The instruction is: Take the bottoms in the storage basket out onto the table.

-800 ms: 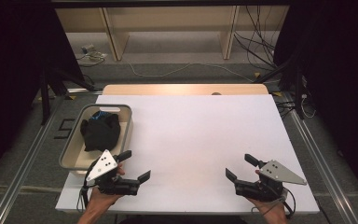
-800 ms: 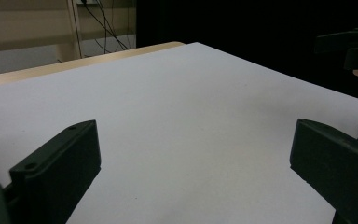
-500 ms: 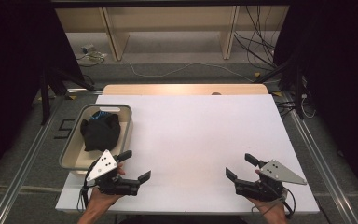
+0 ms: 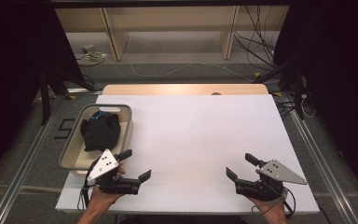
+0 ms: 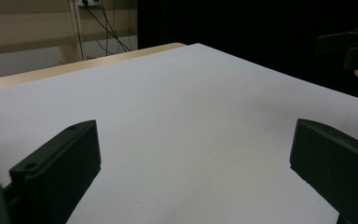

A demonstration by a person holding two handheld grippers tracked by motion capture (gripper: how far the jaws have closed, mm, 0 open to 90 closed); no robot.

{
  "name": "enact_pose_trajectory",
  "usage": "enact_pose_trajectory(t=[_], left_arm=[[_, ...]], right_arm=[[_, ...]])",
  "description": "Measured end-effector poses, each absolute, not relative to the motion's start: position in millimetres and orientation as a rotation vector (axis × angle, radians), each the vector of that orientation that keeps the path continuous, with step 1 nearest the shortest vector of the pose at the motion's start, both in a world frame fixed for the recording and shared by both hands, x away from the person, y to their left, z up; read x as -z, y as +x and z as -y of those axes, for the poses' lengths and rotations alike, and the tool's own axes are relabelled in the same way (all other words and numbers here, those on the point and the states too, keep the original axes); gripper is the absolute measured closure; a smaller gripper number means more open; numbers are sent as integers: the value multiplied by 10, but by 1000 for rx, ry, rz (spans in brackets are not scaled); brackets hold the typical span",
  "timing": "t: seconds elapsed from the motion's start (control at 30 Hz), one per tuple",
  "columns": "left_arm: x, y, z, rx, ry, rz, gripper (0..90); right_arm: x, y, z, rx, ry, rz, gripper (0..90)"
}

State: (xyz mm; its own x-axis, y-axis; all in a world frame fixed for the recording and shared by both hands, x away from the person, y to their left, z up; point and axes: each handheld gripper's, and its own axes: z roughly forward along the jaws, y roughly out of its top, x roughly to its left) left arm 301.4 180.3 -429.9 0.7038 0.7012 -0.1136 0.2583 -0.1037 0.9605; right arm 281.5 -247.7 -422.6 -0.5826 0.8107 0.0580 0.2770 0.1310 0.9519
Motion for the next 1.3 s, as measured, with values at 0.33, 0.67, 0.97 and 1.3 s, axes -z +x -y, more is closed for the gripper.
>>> enact_pose_trajectory(t=[0.33, 0.67, 0.97, 1.3], left_arm=[[4215, 3044, -1770, -430, 1655, -809, 13], [4127, 3179, -1743, -466, 1696, -849, 13], [4127, 3354, -1798, -479, 1730, -903, 13], [4064, 3441, -1896, -506, 1736, -941, 13]], right_arm=[[4229, 2824, 2471, -1460, 1039, -1939, 179], [4231, 2835, 2461, -1460, 1042, -1935, 180], [4231, 2846, 2447, -1459, 1036, -1940, 182], [4238, 2868, 2401, -1464, 1016, -1953, 183]])
